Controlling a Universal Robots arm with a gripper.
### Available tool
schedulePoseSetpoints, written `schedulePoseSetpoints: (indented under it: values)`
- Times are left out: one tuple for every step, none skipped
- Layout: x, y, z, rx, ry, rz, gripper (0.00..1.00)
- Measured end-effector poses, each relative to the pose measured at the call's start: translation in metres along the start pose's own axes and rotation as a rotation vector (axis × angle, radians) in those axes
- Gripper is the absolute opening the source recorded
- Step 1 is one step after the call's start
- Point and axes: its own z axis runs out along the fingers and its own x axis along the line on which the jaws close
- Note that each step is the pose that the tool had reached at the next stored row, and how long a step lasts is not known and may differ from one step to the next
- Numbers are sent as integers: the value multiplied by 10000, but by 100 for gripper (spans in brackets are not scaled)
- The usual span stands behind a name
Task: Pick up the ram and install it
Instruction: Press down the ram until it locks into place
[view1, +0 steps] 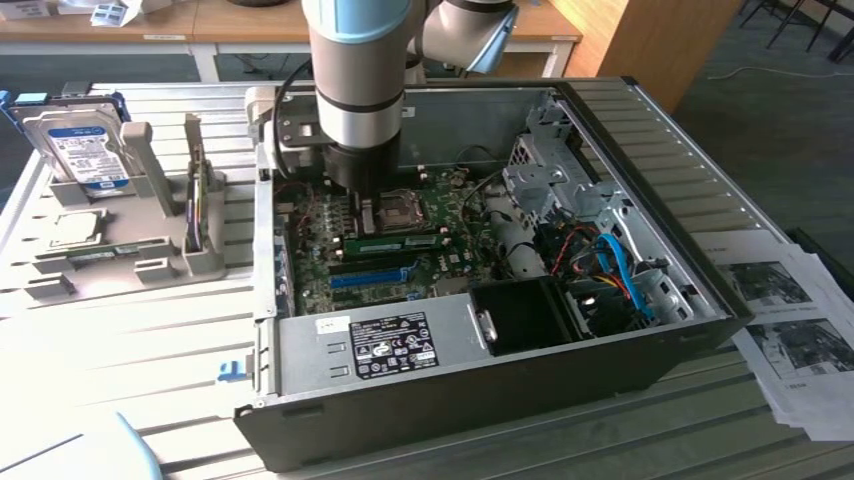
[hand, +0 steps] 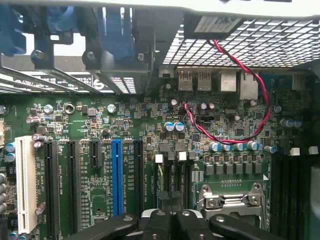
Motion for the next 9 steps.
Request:
schedulePoseSetpoints:
  values:
    - [0, 0, 2, -1, -1, 0, 9]
    - [1, 0, 4, -1, -3, 1, 9]
    - [1, 0, 7, -1, -4, 0, 9]
    - [1, 0, 9, -1, -5, 0, 9]
    - [1, 0, 10, -1, -6, 0, 9]
    - [1, 0, 10, -2, -6, 0, 9]
    - [1, 0, 11, -1, -7, 0, 9]
    - [1, 0, 11, -1, -8, 0, 9]
    - [1, 0, 11, -1, -8, 0, 9]
